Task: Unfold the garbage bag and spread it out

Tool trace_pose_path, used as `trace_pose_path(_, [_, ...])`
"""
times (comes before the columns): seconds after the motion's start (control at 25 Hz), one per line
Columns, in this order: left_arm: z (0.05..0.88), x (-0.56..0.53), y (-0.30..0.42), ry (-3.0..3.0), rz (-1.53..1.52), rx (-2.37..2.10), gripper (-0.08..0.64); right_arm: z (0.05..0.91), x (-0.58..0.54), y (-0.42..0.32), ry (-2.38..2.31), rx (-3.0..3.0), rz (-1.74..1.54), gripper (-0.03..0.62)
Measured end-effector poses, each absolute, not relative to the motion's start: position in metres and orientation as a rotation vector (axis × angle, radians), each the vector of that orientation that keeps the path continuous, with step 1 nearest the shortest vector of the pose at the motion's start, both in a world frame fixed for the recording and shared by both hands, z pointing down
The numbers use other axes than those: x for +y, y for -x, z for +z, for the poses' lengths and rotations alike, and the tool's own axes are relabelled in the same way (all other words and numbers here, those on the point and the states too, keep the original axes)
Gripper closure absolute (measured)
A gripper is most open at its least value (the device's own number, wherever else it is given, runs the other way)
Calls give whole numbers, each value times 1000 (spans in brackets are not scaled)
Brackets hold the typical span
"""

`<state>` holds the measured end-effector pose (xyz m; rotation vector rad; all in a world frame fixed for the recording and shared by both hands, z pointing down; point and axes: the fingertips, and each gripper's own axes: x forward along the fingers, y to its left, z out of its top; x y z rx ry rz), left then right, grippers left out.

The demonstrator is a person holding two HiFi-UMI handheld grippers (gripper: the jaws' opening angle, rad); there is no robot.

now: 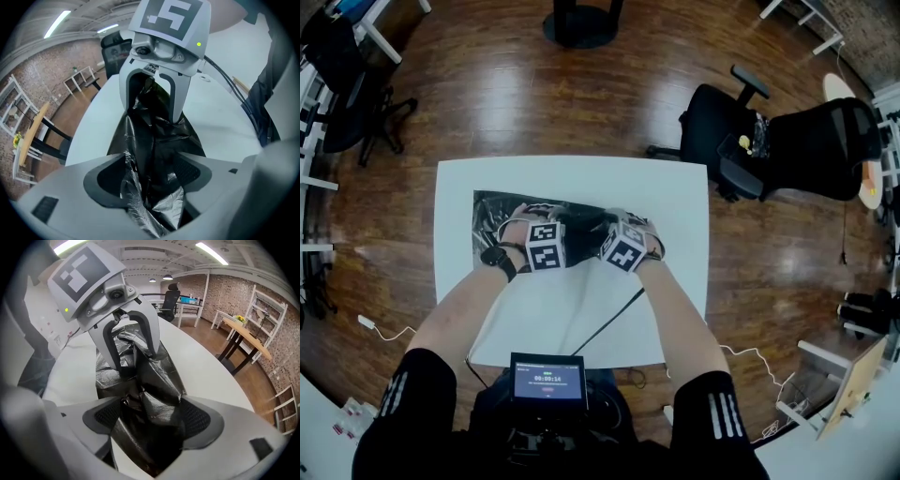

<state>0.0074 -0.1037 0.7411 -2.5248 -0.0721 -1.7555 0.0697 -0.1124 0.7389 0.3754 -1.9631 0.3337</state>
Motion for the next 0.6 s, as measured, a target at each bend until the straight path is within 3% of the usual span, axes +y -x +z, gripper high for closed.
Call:
trace_pose_path(0.36, [736, -104, -5, 2588, -1794, -129, 218, 739, -116, -68, -383, -2007, 368, 146])
trace_pose_path(0.6, [688, -127, -37, 2699, -1595, -3, 221, 706, -125, -63, -468, -2104, 347, 147])
